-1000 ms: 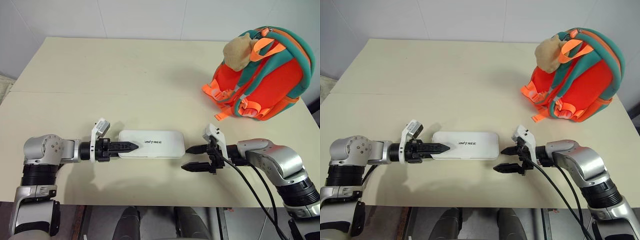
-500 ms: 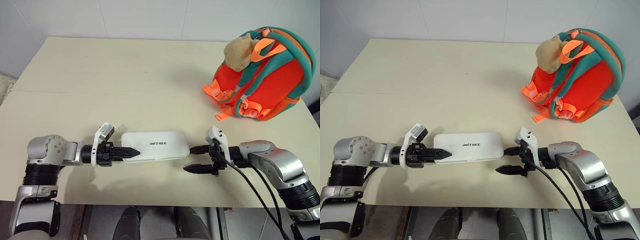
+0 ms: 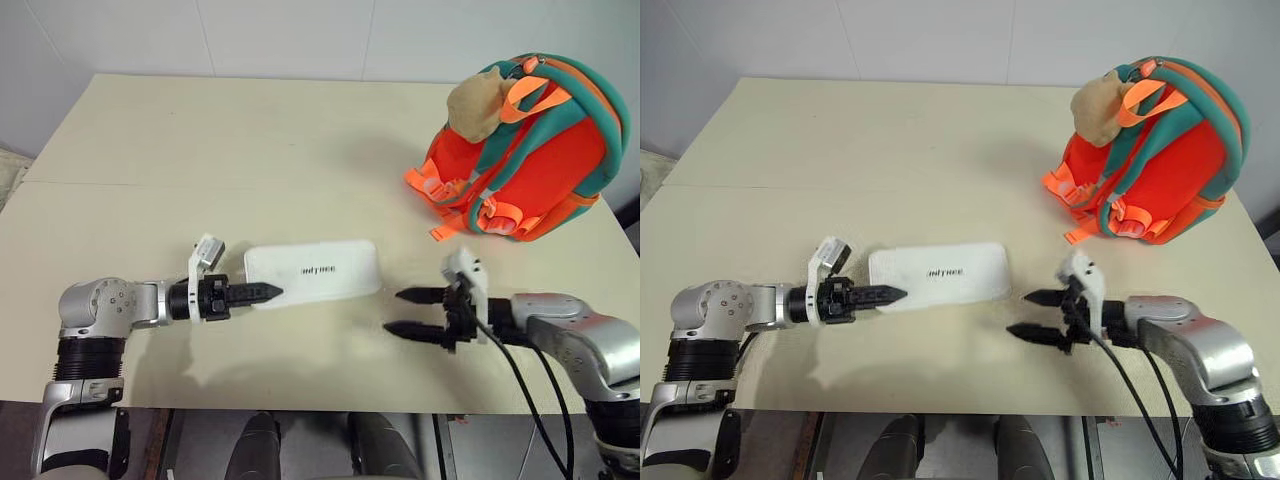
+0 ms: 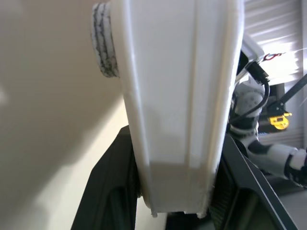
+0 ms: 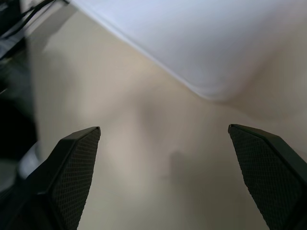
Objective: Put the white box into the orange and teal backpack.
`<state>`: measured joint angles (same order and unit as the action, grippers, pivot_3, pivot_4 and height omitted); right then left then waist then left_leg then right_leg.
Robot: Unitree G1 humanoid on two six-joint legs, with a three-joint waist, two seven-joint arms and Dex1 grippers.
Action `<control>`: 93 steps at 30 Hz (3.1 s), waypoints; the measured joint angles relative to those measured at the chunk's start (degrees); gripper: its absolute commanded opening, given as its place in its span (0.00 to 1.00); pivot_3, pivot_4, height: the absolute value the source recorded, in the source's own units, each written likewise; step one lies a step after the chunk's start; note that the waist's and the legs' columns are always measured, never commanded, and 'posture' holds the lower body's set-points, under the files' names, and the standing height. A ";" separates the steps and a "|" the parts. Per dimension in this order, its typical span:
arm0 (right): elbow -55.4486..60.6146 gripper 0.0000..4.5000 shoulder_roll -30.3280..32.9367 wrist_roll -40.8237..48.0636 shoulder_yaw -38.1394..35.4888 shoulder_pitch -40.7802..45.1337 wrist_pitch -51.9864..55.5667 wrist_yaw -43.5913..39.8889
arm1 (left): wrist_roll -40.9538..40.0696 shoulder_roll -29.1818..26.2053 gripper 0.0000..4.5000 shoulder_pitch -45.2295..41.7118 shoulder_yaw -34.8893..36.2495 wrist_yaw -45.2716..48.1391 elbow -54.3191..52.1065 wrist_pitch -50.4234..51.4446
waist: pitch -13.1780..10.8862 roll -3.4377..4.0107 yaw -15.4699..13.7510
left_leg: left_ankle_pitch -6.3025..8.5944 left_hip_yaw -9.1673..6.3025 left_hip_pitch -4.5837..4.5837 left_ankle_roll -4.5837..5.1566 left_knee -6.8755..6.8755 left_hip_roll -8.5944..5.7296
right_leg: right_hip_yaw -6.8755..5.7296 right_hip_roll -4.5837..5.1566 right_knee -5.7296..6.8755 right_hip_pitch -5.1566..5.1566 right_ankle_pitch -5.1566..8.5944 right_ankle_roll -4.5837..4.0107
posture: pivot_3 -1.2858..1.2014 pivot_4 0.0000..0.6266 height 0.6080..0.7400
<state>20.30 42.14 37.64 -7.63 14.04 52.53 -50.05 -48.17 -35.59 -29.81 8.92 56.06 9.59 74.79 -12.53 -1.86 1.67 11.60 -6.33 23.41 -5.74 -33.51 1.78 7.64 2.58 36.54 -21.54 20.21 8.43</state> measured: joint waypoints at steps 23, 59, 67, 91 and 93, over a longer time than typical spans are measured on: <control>-32.25 1.00 -10.70 -15.66 -9.08 26.45 -18.80 27.53 | 4.76 -2.57 0.32 4.60 -0.80 6.90 2.34 -17.42 | -0.01 0.03 1.55 | -0.02 0.05 -0.01 -0.01 0.33 0.02 | 0.03 0.01 -0.02 -0.11 0.03 -0.04 | 0.52 0.24 1.00; -61.75 0.03 -24.18 -13.59 -8.72 39.55 -41.64 15.81 | 4.57 0.51 0.32 7.95 4.04 2.02 -0.36 -18.05 | -0.03 0.06 3.33 | -0.08 0.03 -0.13 -0.09 0.28 0.04 | 0.03 -0.04 0.39 -0.13 0.04 -0.04 | 0.52 0.24 1.00; -35.98 0.03 -21.58 0.49 -4.04 32.62 -16.66 3.00 | 0.56 -2.22 0.32 10.55 12.43 2.56 -0.76 -18.01 | -0.06 0.11 3.50 | -0.08 0.02 -0.09 -0.10 0.45 0.08 | 0.03 -0.04 0.41 -0.27 0.15 -0.10 | 0.52 0.24 1.00; -6.29 0.03 4.91 40.08 0.03 16.01 25.01 -7.08 | -13.99 -3.70 0.32 19.43 28.28 -2.90 -18.09 -17.68 | -0.06 0.06 1.45 | 0.00 0.05 0.33 -0.05 0.22 0.07 | 0.02 -0.03 0.31 -0.60 0.25 -0.16 | 0.52 0.24 1.00; -7.93 0.03 5.62 37.08 1.20 16.10 23.57 -9.97 | -16.09 -3.72 0.32 19.44 29.01 -3.44 -19.27 -17.72 | -0.06 0.05 1.39 | 0.01 0.05 0.36 -0.05 0.20 0.06 | 0.02 -0.02 0.28 -0.60 0.25 -0.16 | 0.52 0.24 1.00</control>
<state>12.37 47.76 74.72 -6.43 30.14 76.10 -60.02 -64.26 -39.31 -10.37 37.94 52.61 -9.68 57.06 -12.59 -1.81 3.06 11.60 -6.28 23.77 -5.79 -33.30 1.84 7.66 2.56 36.82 -22.14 20.46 8.27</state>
